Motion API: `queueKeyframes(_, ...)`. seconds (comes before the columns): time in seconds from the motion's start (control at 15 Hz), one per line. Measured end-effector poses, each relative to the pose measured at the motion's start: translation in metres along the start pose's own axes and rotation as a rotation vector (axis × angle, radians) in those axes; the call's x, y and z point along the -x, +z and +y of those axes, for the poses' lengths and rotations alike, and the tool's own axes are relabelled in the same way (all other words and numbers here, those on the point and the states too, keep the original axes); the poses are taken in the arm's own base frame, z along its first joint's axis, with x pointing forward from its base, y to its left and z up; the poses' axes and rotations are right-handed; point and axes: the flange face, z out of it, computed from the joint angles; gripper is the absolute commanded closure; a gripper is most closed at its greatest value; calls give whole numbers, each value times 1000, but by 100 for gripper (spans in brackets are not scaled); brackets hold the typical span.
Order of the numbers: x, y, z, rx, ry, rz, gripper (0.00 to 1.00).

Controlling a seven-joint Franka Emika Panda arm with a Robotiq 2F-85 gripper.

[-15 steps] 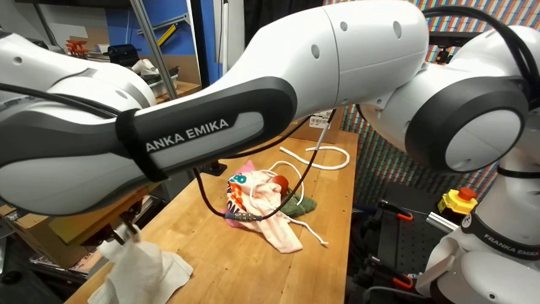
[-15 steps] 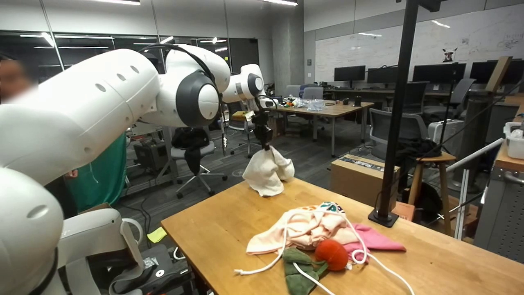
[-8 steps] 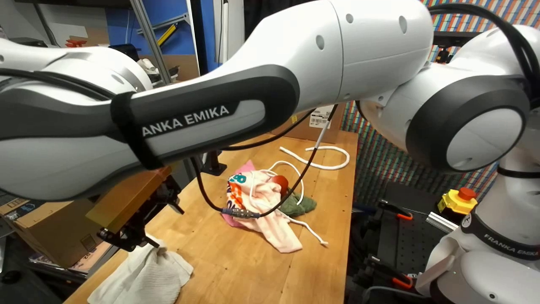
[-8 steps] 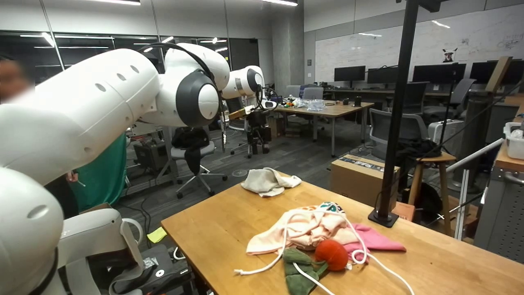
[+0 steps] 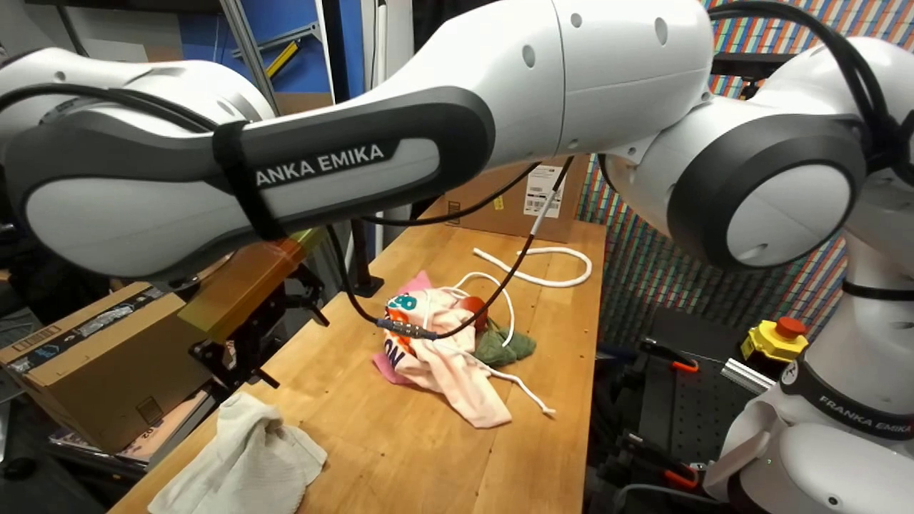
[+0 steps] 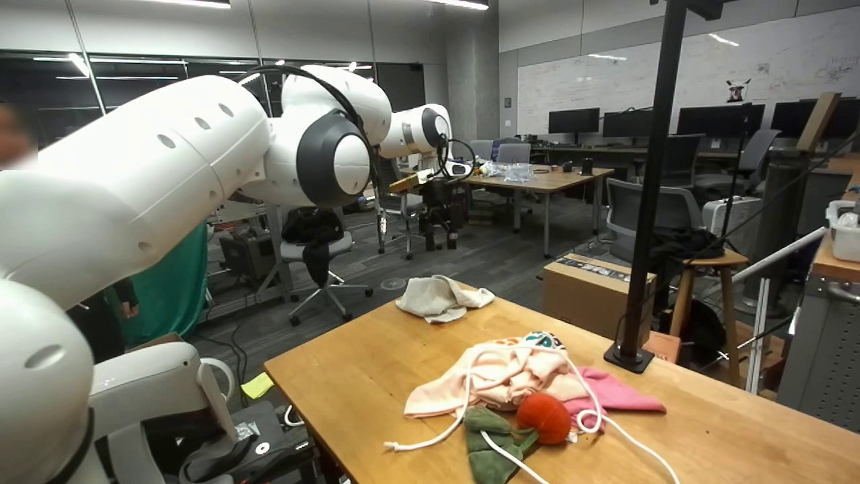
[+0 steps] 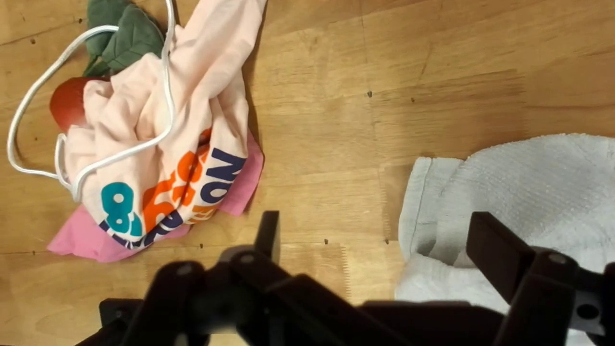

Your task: Move the white towel to the right front corner, then move it to the left back corner, then move the rope to the right back corner, then move the peach shirt to the left front corner, then move the pink shirt away from you, then move the turnip plushie closer to you

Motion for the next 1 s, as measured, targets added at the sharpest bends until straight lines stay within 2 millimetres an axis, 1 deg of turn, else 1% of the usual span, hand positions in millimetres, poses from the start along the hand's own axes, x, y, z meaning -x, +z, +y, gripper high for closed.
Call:
queueKeyframes(0.2, -4, -9, 7, -34, -11, 24, 0)
queueKeyframes(0.47, -3, -19, 9, -63, -64, 55, 0)
queueKeyframes(0.73, 0, -16, 16, -70, -141, 71, 0)
queueKeyframes(1.0, 7, -3, 29, -67, -189, 68, 0)
